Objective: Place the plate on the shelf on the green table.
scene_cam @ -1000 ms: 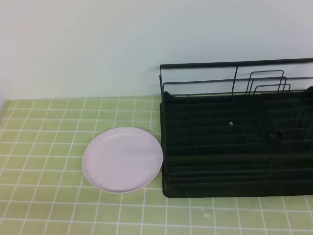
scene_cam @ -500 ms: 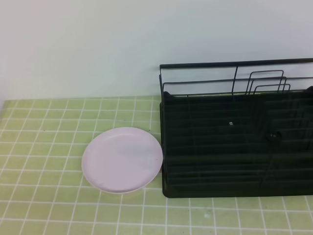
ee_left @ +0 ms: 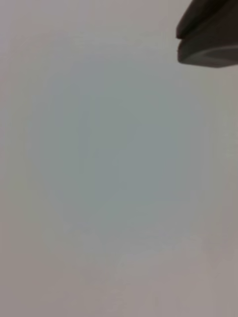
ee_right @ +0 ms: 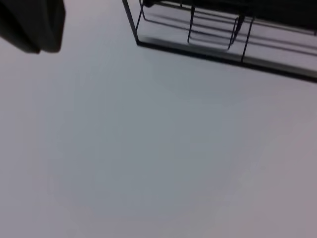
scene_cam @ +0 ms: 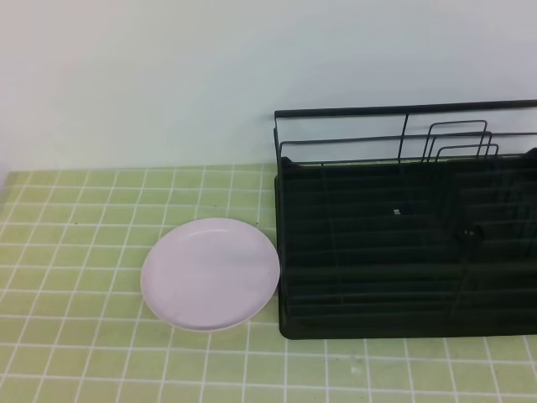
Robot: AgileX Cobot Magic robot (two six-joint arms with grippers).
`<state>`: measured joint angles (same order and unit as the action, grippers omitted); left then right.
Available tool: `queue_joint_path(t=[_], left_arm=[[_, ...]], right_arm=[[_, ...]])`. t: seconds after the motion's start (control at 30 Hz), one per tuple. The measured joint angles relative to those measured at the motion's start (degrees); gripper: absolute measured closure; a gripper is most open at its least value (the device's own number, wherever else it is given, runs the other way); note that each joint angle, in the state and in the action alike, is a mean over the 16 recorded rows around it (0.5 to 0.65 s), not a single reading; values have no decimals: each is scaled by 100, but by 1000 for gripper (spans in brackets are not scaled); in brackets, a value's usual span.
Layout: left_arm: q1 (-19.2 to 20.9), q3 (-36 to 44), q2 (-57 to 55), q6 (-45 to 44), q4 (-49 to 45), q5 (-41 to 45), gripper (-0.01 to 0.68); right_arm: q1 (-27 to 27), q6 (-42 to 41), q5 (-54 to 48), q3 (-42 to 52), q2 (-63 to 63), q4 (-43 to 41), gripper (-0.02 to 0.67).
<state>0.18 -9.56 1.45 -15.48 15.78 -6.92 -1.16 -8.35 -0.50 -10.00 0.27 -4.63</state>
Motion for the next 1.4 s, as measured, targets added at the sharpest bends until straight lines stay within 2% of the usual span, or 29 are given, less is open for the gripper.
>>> queue_joint_path(t=[0.17,0.37,0.63,0.77,0.97,1.17,1.27,1.4], left_arm=[[-4,-511,-39,57,351,1103,673],[-6,-1182,-435,215,899,2442,673],[-6,-2678,-1953,456,1226,4426,669],[-6,-3534,-3058,463,1240,5165,632],[-6,-4589,-4755,328,1162,5836,495],[-6,-5381,-6317,160,990,6045,372],[-8,-5685,-7031,100,900,6057,340],[-40,-6019,-7931,6,796,6065,350]], right_arm=[[0,-102,-1451,-422,228,73,650],[0,-319,-2579,-623,820,409,650],[0,-815,-3040,-681,1787,1050,650],[0,-1053,-3109,-704,2076,1292,650],[0,-1183,-3143,-715,2238,1435,650],[0,-1198,-3155,-720,2246,1460,650],[0,-1198,-3151,-721,2246,1465,650],[0,-1198,-3140,-723,2246,1469,650]])
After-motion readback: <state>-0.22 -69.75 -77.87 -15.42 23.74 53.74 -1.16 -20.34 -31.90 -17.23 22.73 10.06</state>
